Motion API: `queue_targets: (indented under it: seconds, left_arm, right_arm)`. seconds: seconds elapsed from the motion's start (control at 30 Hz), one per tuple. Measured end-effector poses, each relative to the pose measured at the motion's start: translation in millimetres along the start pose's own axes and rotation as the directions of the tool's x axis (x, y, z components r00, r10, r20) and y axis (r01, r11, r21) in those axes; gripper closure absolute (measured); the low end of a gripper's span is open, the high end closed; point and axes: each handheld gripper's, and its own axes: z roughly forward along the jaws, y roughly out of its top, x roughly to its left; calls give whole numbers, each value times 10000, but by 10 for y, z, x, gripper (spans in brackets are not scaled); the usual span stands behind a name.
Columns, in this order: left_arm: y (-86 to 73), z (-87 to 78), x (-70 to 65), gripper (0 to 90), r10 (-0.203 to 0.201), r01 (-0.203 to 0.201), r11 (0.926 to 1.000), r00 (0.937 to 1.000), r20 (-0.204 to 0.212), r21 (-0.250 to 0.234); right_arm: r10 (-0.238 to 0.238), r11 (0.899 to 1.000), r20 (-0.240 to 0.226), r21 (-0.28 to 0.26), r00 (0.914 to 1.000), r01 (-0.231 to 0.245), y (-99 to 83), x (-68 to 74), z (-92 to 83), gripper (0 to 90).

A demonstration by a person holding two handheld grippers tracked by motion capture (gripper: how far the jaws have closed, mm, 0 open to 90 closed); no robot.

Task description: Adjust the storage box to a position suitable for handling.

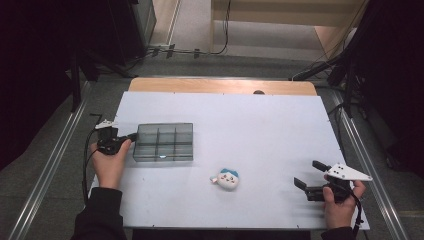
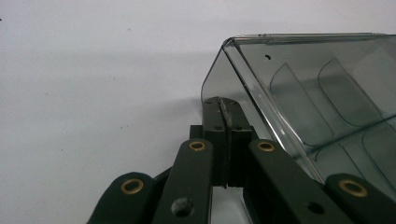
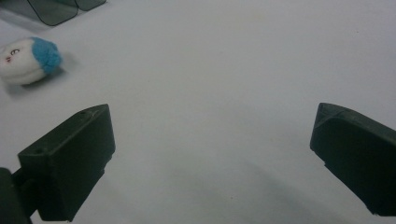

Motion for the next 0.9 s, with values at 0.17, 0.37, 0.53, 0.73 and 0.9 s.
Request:
queue_targets:
  seconds: [0.17,0.37,0.53,0.73,0.9]
  left_arm:
    - [3,5,-13,900,105,-105,9999,9999,-77,-20]
    - [4,32,-41,900,225,-226,9997,9996,-141,-106]
    - [8,47,-59,900,318,-320,9994,9994,-128,-123]
    - [16,64,-98,900,416,-418,9990,9991,-84,-175]
    - [19,76,-121,900,544,-544,9982,9985,22,-246]
  right_arm:
    - [-45,10000,22,27,10000,45,1,3,4,0]
    - [-79,10000,24,32,10000,79,1,2,6,0]
    - [-126,9999,36,48,9999,126,2,4,10,0]
    - [-143,9999,60,73,9999,143,4,9,13,0]
    - [-147,9998,84,95,9999,147,4,11,13,0]
